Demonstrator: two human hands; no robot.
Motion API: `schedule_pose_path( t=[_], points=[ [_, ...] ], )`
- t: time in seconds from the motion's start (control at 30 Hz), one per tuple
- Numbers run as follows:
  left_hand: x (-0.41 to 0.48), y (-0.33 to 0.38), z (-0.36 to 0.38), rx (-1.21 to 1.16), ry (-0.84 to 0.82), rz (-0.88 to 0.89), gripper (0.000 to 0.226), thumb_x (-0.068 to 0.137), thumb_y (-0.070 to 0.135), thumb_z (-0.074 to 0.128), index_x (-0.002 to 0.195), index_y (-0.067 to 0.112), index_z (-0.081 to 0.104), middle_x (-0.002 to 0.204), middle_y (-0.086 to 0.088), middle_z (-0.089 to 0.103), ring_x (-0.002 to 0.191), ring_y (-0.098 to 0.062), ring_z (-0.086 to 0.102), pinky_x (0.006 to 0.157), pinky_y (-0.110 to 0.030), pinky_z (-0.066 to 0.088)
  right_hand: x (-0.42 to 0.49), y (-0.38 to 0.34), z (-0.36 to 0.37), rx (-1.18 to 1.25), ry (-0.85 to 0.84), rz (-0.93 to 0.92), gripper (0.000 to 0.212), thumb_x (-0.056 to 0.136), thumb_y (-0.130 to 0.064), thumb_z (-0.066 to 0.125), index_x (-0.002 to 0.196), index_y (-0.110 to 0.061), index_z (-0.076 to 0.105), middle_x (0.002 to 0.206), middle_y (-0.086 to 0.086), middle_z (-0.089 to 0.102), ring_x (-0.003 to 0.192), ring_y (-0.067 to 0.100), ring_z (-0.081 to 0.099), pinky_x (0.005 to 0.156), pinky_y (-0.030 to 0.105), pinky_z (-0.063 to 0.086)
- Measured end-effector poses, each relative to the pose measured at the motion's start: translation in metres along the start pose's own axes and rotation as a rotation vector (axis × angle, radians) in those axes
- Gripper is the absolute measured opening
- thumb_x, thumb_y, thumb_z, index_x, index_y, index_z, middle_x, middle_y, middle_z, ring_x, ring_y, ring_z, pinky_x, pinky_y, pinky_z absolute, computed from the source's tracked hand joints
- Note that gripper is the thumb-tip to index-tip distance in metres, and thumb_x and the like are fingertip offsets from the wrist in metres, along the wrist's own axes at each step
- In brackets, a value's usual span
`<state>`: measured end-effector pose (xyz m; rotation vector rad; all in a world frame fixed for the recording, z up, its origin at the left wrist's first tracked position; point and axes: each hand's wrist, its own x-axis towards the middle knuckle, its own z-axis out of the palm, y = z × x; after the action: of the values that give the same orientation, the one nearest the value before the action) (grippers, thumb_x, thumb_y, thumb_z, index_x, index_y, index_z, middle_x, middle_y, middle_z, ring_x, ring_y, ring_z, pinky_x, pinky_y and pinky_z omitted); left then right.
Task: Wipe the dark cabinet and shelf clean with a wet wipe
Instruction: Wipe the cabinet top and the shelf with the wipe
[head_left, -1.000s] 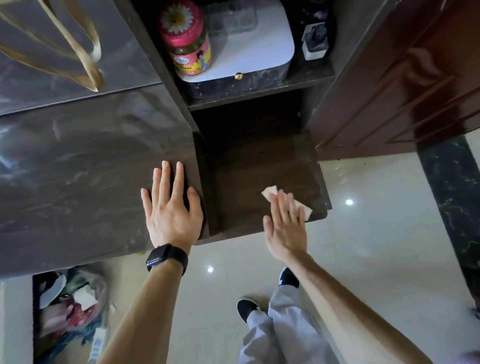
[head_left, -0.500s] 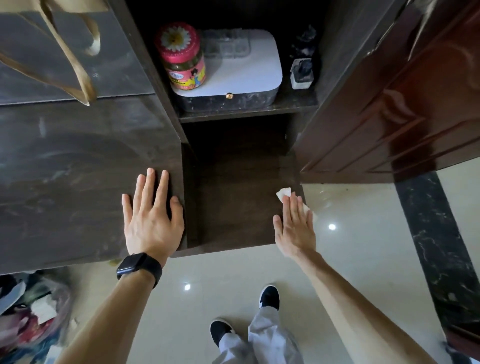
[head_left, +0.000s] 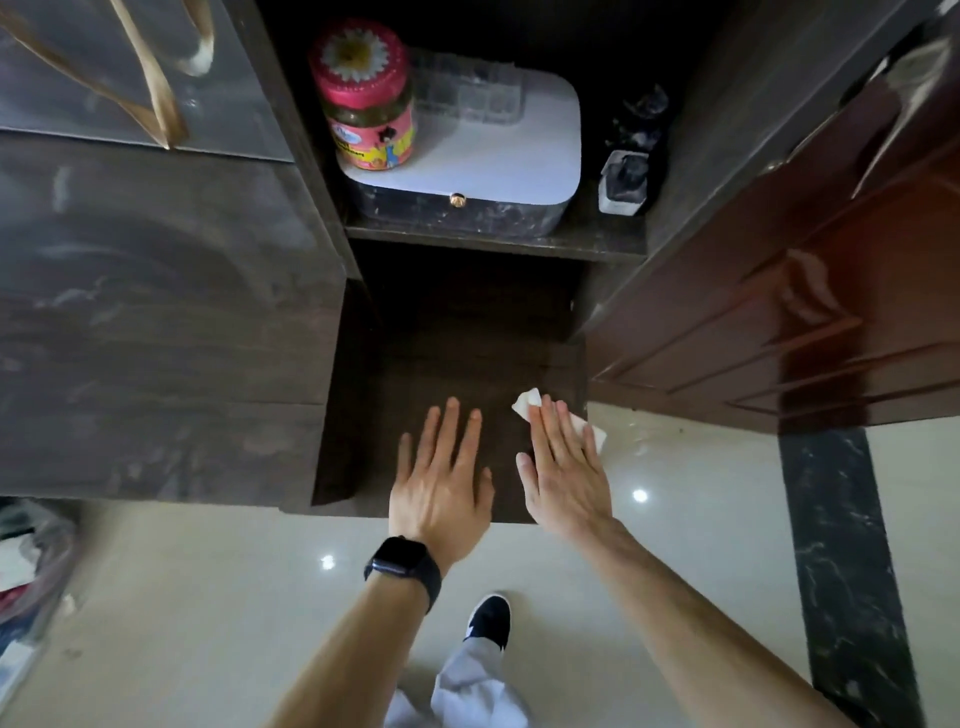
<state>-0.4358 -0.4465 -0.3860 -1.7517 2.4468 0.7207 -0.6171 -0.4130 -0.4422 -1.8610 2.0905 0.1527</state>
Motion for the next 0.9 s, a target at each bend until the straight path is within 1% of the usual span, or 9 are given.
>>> schedule_pose_path(
  t=[0.07, 0.2, 0.27, 0.33, 0.47, 0.6, 0.7, 0.8, 0.9],
  points=[
    [0.004, -0.004, 0.024, 0.021, -0.092, -0.1, 0.064, 0.101, 0.046, 0.027, 0.158, 0.029, 0.005, 0.167, 0.001, -0.005, 0.153, -0.019, -0.007, 0.122, -0.049, 0.002, 0.036, 0.008, -0.008, 0.013, 0.004, -0.065, 0.064, 0.103, -0.047, 0.009, 0.158, -0.016, -0.005, 0.165, -0.002, -0.015, 0.151, 0.014, -0.017, 0.125, 0.044, 0.001],
    [0.005, -0.017, 0.042, 0.059, -0.107, -0.098, 0.065, 0.099, 0.049, 0.027, 0.158, 0.031, 0.009, 0.167, 0.005, 0.0, 0.153, -0.017, -0.001, 0.12, -0.05, 0.005, 0.067, 0.03, -0.018, 0.174, 0.0, 0.063, 0.063, 0.105, -0.043, 0.011, 0.158, -0.012, -0.003, 0.165, 0.0, -0.015, 0.15, 0.012, -0.019, 0.125, 0.041, 0.002],
    [0.005, -0.019, 0.041, 0.078, -0.112, -0.079, 0.065, 0.098, 0.049, 0.029, 0.158, 0.03, 0.01, 0.167, 0.005, 0.001, 0.153, -0.017, 0.001, 0.12, -0.05, 0.005, 0.038, 0.03, -0.009, 0.21, 0.049, 0.043, 0.061, 0.106, -0.036, 0.019, 0.157, -0.004, 0.004, 0.166, 0.006, -0.007, 0.152, 0.016, -0.016, 0.126, 0.04, 0.006],
    [0.007, -0.016, 0.038, 0.061, -0.125, -0.086, 0.067, 0.098, 0.05, 0.031, 0.158, 0.028, 0.011, 0.167, 0.003, 0.001, 0.153, -0.019, 0.001, 0.12, -0.05, 0.004, -0.01, 0.02, 0.008, 0.257, 0.045, 0.023, 0.059, 0.107, -0.032, 0.02, 0.156, -0.003, 0.006, 0.166, 0.007, -0.004, 0.153, 0.017, -0.013, 0.125, 0.041, 0.011],
    [0.007, -0.009, 0.035, 0.08, -0.151, -0.107, 0.07, 0.098, 0.052, 0.029, 0.158, 0.027, 0.005, 0.167, 0.002, -0.004, 0.153, -0.019, -0.003, 0.121, -0.049, 0.002, -0.069, 0.009, 0.026, 0.263, -0.023, 0.007, 0.061, 0.105, -0.042, 0.004, 0.157, -0.008, 0.0, 0.166, 0.003, -0.01, 0.152, 0.014, -0.014, 0.124, 0.043, 0.014],
    [0.007, -0.012, 0.038, 0.094, -0.132, -0.09, 0.07, 0.097, 0.049, 0.033, 0.158, 0.027, 0.007, 0.167, 0.002, -0.002, 0.153, -0.02, -0.001, 0.121, -0.05, 0.004, 0.0, 0.018, 0.004, 0.275, 0.058, 0.024, 0.059, 0.108, -0.032, 0.023, 0.156, -0.002, 0.005, 0.165, 0.007, -0.008, 0.152, 0.02, -0.014, 0.125, 0.039, 0.011],
    [0.007, -0.016, 0.043, 0.081, -0.123, -0.096, 0.069, 0.097, 0.049, 0.031, 0.158, 0.031, 0.005, 0.166, 0.005, -0.004, 0.152, -0.017, -0.003, 0.12, -0.051, 0.003, 0.052, 0.02, -0.015, 0.261, 0.072, 0.096, 0.06, 0.107, -0.034, 0.019, 0.156, -0.003, 0.004, 0.165, 0.005, -0.012, 0.151, 0.019, -0.019, 0.124, 0.03, 0.005],
    [0.005, -0.019, 0.045, 0.066, -0.128, -0.102, 0.066, 0.098, 0.05, 0.027, 0.157, 0.034, 0.002, 0.166, 0.009, -0.008, 0.152, -0.015, -0.008, 0.12, -0.052, 0.002, 0.009, 0.012, 0.0, 0.242, 0.084, 0.115, 0.063, 0.105, -0.039, 0.011, 0.157, -0.004, 0.004, 0.165, 0.006, -0.008, 0.152, 0.019, -0.015, 0.125, 0.036, 0.009],
    [0.003, -0.022, 0.046, 0.023, -0.127, -0.097, 0.064, 0.1, 0.049, 0.023, 0.157, 0.037, -0.003, 0.164, 0.012, -0.014, 0.151, -0.012, -0.013, 0.12, -0.054, 0.001, -0.066, 0.005, 0.019, 0.18, -0.033, 0.108, 0.062, 0.104, -0.041, 0.003, 0.157, -0.01, -0.002, 0.165, 0.002, -0.012, 0.152, 0.015, -0.014, 0.125, 0.041, 0.013]
  ],
)
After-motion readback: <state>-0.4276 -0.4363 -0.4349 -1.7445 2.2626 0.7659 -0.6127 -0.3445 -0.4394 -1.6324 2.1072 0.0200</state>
